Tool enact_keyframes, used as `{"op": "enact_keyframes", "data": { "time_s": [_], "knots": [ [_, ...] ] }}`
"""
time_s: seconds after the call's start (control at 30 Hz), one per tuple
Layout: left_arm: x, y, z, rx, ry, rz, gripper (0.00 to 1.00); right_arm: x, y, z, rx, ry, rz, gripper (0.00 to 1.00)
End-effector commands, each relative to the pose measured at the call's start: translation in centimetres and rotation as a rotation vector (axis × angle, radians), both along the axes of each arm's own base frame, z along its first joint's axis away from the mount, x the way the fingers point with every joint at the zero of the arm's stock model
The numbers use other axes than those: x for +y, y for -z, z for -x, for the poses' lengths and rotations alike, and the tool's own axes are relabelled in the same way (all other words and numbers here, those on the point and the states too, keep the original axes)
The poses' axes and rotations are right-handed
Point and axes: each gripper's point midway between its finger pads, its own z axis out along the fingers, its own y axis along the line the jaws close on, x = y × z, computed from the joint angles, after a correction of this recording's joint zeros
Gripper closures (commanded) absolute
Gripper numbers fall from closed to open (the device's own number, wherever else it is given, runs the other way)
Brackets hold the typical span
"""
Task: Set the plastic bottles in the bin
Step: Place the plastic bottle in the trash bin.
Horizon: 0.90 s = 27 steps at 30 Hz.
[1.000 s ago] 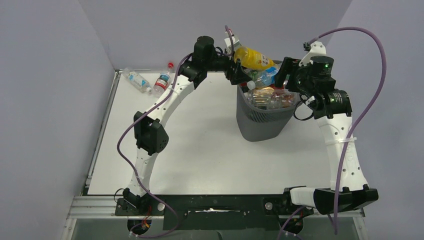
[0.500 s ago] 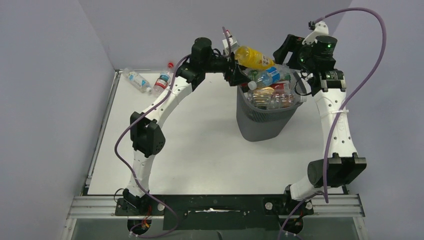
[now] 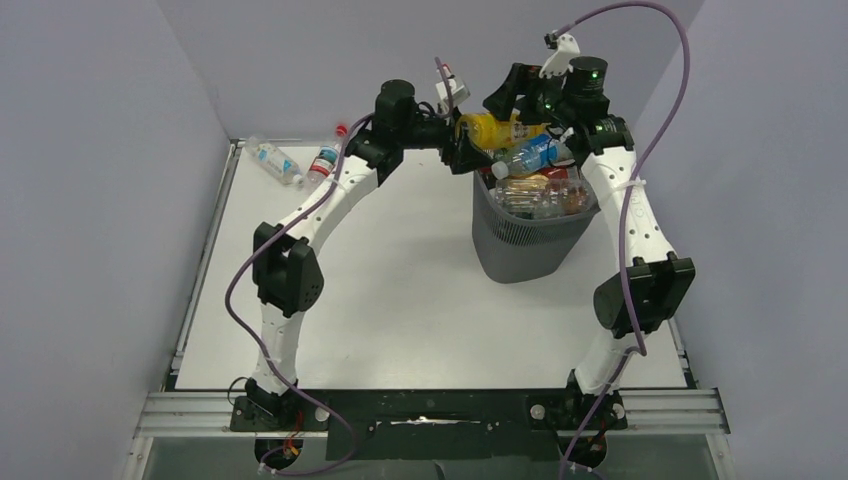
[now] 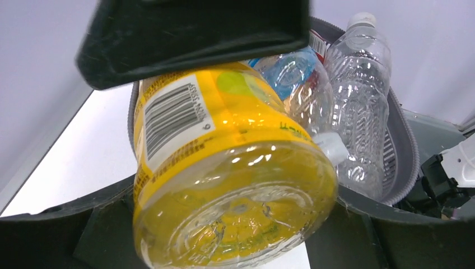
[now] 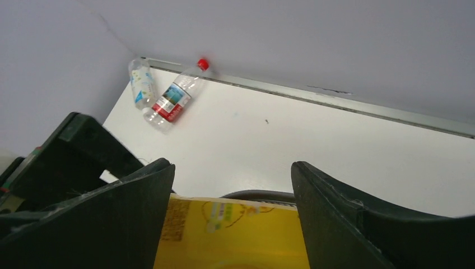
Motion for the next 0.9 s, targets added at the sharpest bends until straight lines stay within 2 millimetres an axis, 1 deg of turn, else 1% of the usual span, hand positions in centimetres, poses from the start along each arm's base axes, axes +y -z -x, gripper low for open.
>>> {"op": "enact_keyframes", "data": {
  "time_s": [0.0,0.13,0.3,0.37,0.47,0.6,0.7,0.87],
  "knots": [
    [3.4,-7.7,0.3,-0.143,-0.07,0.147,0.25,2.4,-1.8,3.0,-0.059,-0.094,0.023,0.24],
    [5.3,-9.0,0.2,-0.16,-0.119,0.217,0.24,3.3,-1.4,4.1,-0.054,-0.115,0.046,0.25],
    [7.0,-10.9,0.6,-0.183,-0.162,0.29,0.24,4.7,-0.6,4.6,-0.028,-0.154,0.059,0.26],
    [7.5,-11.5,0.8,-0.196,-0.183,0.31,0.23,5.5,-0.5,4.9,-0.026,-0.167,0.067,0.27],
    [7.8,-12.0,1.0,-0.202,-0.191,0.319,0.24,6.6,-0.4,5.1,-0.026,-0.182,0.071,0.28],
    [8.0,-11.3,1.3,-0.186,-0.181,0.294,0.29,7.4,0.1,5.3,-0.013,-0.194,0.076,0.28],
    [8.5,-10.4,1.9,-0.168,-0.184,0.289,0.29,7.4,0.9,5.5,0.003,-0.188,0.084,0.28],
    [9.2,-8.8,2.9,-0.146,-0.204,0.295,0.26,7.0,1.6,5.9,0.013,-0.177,0.092,0.28]
  ]
}}
